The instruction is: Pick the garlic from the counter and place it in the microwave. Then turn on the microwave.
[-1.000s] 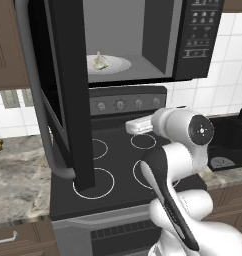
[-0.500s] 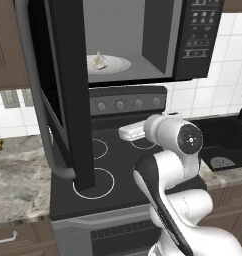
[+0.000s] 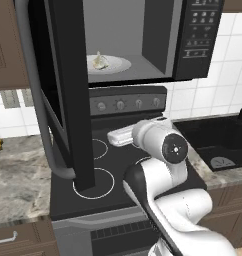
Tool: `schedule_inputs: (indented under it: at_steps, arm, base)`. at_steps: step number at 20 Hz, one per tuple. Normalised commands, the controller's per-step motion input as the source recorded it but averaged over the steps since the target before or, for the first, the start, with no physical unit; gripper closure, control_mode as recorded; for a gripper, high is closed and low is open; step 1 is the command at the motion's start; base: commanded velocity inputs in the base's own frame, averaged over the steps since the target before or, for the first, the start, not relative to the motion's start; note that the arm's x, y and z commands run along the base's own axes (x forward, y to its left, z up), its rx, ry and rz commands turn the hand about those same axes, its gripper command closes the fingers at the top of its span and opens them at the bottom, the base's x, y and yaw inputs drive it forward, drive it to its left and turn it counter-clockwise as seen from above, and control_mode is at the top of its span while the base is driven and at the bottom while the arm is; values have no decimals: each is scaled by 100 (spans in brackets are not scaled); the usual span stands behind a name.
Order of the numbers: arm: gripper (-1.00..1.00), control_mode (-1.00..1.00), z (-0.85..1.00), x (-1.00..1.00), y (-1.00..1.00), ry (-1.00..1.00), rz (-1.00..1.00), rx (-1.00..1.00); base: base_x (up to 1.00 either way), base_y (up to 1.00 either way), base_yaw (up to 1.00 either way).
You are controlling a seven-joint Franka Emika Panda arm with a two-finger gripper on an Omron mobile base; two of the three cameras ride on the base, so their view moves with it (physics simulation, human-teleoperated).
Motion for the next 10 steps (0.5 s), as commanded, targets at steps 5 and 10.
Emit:
schedule_inputs:
  at_steps: [5, 10]
  arm:
    - [100, -100, -24, 0, 42, -11, 0, -2]
    - [100, -100, -23, 0, 40, -13, 0, -6]
  base:
    - [0, 0, 0]
    - [0, 0, 0]
